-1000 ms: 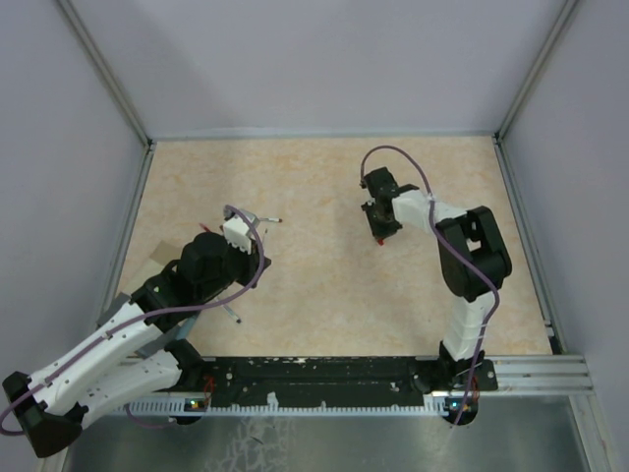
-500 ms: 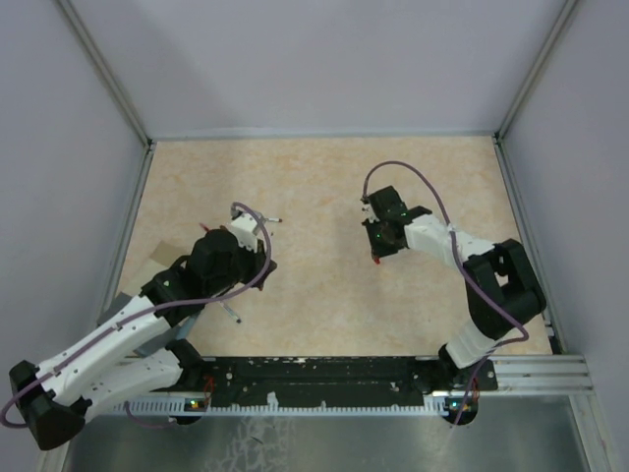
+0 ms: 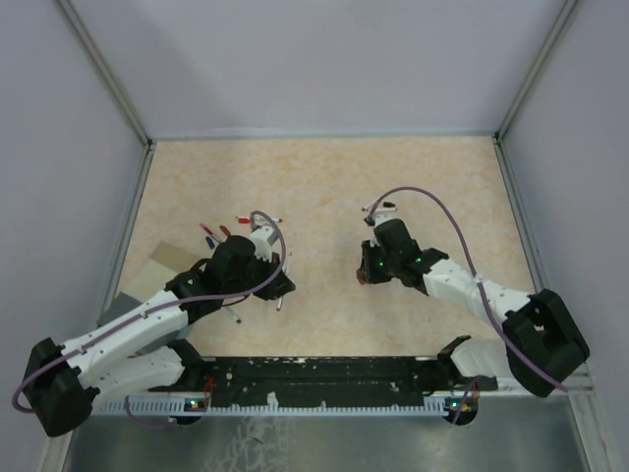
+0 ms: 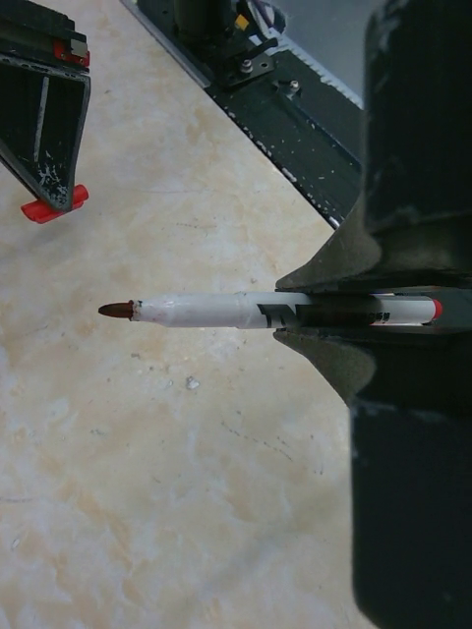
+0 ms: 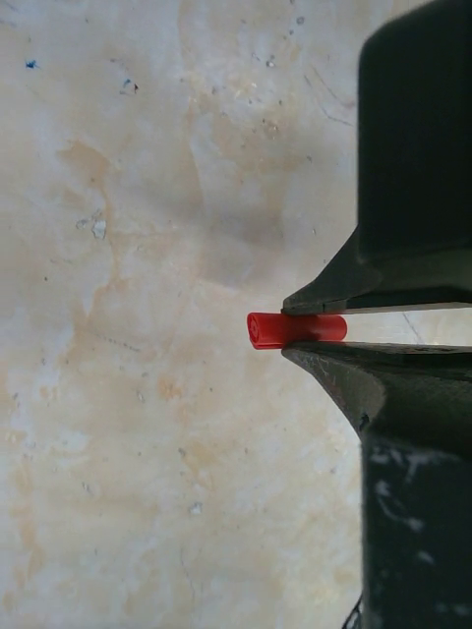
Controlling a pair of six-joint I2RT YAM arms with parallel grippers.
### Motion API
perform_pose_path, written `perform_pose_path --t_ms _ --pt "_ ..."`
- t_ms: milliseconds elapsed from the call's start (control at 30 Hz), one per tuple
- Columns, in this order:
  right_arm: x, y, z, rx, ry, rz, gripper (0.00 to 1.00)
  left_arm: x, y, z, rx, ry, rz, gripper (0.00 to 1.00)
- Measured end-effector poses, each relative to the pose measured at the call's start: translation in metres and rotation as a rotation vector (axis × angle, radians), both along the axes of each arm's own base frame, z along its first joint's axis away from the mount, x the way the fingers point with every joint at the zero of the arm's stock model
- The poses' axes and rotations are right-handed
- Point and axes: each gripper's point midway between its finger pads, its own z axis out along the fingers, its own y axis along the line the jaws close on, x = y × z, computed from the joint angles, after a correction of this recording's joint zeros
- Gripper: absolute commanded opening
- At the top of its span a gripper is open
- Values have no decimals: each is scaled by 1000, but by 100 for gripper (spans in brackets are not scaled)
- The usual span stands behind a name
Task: Insert the pens into the pen caps
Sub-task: Insert the pen cap onto the pen.
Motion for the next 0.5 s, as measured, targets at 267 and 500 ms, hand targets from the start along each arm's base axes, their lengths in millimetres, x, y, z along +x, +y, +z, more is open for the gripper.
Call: perform_pose_path --t_ms 267,500 --pt "-8 19 27 285 -77 -89 9 -16 -24 2 -110 31 -133 0" --pt "-7 28 49 479 -115 -176 10 -23 -39 -12 -139 88 -203 0"
